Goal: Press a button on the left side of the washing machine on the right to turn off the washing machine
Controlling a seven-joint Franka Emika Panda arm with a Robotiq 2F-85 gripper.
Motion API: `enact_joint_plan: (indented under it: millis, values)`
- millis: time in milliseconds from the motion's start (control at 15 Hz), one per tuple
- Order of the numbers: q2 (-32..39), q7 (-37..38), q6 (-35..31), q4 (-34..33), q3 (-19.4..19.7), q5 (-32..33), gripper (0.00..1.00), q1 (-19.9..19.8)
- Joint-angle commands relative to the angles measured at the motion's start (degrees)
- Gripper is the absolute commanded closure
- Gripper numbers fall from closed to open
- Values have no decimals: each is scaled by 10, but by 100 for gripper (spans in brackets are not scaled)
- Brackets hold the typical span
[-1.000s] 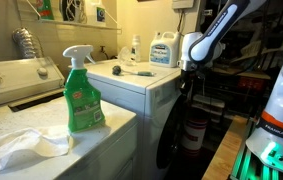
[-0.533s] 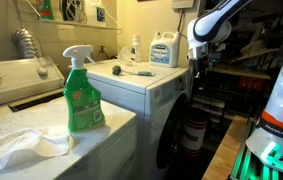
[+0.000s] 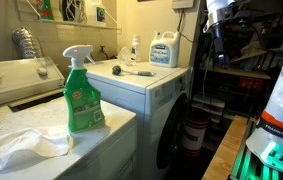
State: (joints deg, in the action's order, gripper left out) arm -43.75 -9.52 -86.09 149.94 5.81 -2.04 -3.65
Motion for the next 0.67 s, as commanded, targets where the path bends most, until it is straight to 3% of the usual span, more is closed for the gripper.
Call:
enact_joint_plan:
  millis: [0, 67, 133, 600]
  values:
    - [-61, 4, 33, -22, 20, -2, 0, -13]
    - [-28, 3, 22, -20, 11, 2, 4, -3]
    - [-39, 3, 22, -25, 14, 2, 0, -6]
    - [-56, 3, 24, -27, 18, 2, 0, -8]
